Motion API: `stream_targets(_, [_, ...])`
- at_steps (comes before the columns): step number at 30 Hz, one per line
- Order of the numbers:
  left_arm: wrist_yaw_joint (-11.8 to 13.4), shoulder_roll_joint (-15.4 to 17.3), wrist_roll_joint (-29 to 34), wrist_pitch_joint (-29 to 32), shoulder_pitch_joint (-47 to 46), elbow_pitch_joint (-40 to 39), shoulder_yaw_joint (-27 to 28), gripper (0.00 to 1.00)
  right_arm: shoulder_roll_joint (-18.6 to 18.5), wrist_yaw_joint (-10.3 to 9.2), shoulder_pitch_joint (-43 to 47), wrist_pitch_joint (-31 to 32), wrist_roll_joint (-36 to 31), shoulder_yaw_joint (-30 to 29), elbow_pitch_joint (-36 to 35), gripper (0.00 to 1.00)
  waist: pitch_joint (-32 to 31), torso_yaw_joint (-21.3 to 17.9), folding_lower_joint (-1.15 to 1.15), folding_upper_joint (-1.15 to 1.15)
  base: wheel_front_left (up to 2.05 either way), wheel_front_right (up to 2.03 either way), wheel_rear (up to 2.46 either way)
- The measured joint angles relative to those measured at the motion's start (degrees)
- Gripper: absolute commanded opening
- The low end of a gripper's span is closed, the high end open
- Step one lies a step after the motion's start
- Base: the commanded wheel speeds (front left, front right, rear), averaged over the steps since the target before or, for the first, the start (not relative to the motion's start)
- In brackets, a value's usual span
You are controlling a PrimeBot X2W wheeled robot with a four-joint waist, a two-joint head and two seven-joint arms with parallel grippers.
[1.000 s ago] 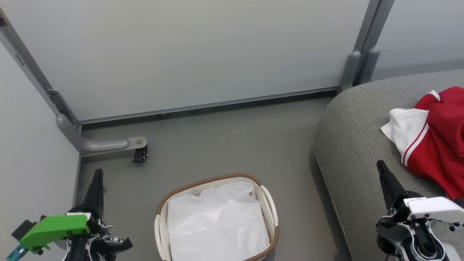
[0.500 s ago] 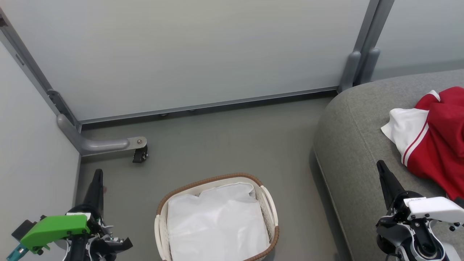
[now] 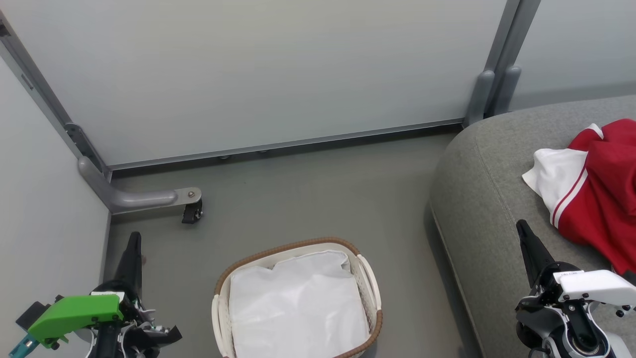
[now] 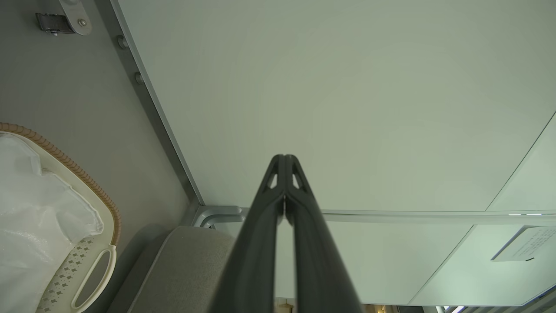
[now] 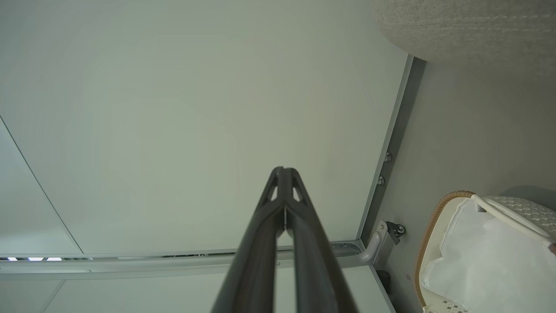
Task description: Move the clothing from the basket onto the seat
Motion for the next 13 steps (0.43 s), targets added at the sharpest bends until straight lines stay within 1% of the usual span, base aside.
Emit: stream_targets(13, [0.00,0.00,-0.03,0.00,0.00,0.00,0.00,0.00,0.00,0.00,0.00,0.00,0.00,0.00,0.00,0.00,0.00,0.00,0.00,0.00,0.00,0.00,0.00])
